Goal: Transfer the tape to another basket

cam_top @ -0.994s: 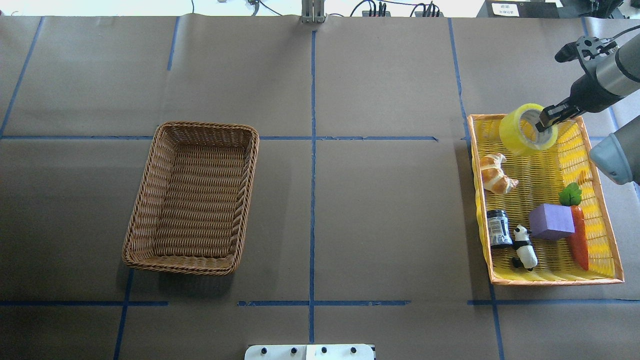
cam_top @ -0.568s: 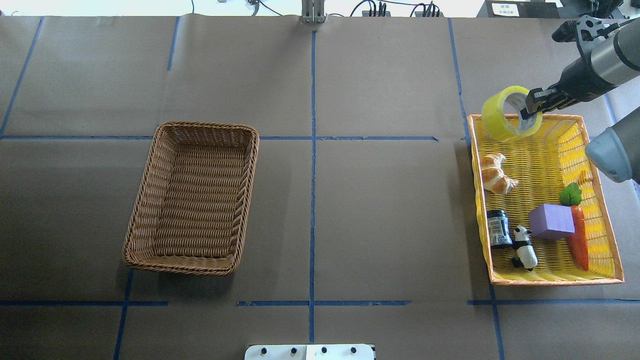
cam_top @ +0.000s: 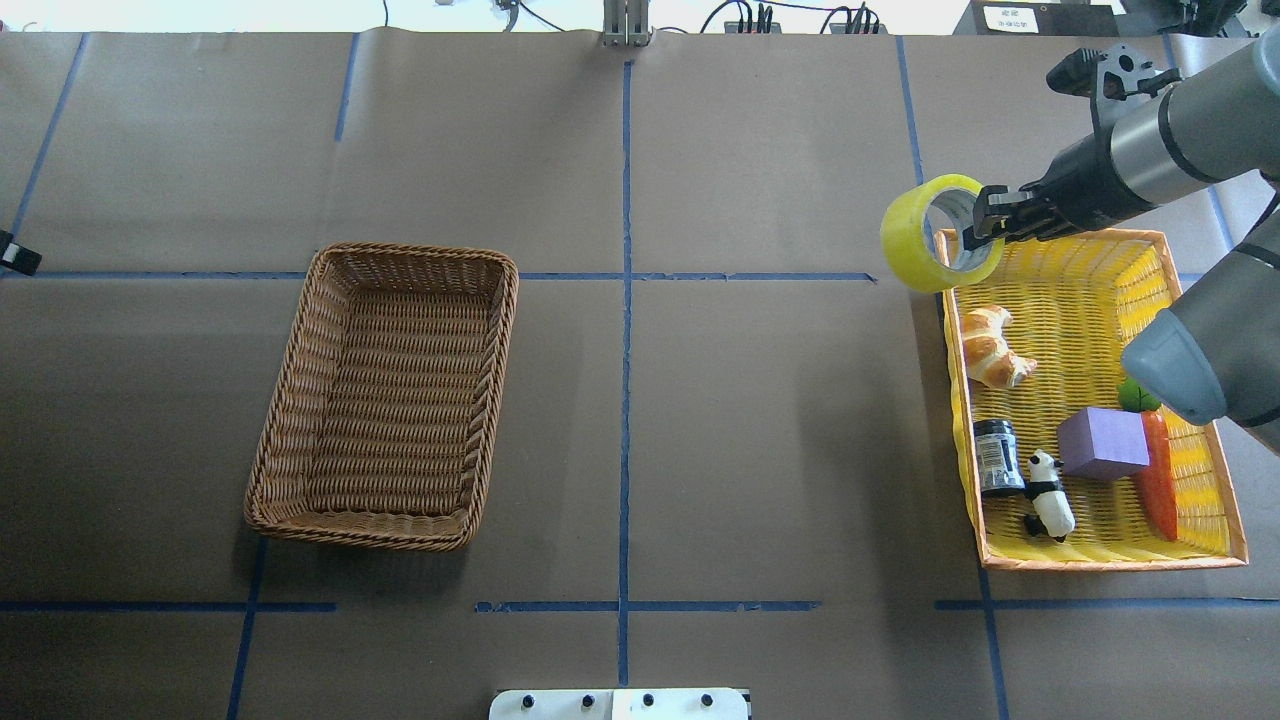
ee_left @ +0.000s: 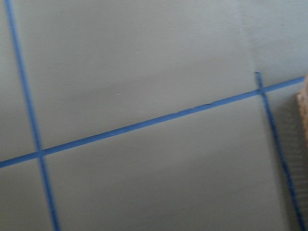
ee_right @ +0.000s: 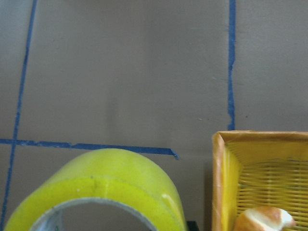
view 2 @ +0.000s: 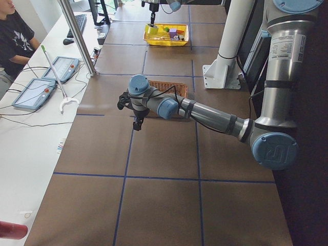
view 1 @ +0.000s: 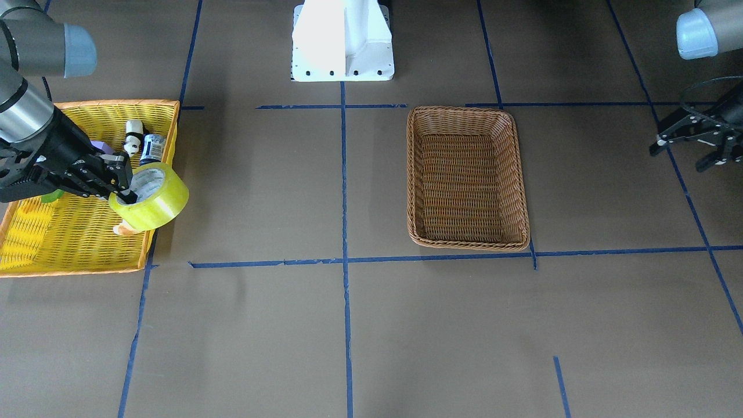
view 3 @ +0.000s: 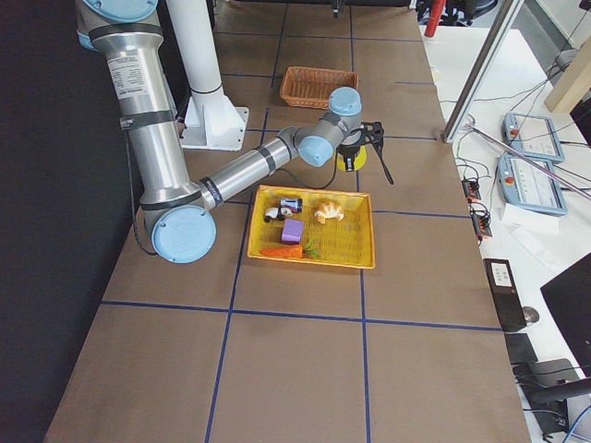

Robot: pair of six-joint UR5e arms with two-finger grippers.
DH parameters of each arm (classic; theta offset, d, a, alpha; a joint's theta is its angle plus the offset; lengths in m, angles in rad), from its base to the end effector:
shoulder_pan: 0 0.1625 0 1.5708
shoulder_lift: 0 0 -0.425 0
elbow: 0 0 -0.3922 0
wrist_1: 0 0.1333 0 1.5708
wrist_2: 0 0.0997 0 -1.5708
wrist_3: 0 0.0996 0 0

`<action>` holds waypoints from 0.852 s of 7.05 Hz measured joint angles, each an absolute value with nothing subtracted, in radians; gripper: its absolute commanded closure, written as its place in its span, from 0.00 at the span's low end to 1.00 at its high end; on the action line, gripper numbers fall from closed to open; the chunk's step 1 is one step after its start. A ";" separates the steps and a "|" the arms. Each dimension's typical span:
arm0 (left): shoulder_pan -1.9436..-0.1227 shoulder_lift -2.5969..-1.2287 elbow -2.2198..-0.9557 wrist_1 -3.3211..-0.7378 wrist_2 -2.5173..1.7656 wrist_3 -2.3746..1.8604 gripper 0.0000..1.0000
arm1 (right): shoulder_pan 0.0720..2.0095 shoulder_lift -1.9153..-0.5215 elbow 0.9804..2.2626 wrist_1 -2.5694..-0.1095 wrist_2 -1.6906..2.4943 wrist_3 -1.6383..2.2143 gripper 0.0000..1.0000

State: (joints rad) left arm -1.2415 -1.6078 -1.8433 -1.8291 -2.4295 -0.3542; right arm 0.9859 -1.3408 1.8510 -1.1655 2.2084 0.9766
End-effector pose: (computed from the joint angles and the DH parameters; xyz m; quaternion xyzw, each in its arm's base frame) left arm 0.1096 -0.4998 0.4690 0.1060 0.4619 0.1057 0.8742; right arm -0.2493 -0.5106 0.3545 0.1002 -0.4951 0.0299 0.8625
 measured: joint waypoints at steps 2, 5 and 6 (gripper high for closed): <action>-1.144 -1.617 -1.842 -2.063 -2.430 -0.686 0.00 | 0.953 -1.343 1.847 -0.984 2.196 1.147 1.00; -1.051 -1.623 -1.843 -2.444 -2.428 -1.141 0.00 | 0.873 -1.361 1.846 -0.646 2.196 1.376 1.00; -1.025 -1.639 -1.844 -2.543 -2.424 -1.261 0.00 | 0.848 -1.376 1.846 -0.516 2.195 1.441 1.00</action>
State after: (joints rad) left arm -1.0251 -1.6395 -1.8443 -2.5429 -2.4241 -1.2613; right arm 0.8485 -1.3763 1.8458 -0.5163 2.1947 1.4406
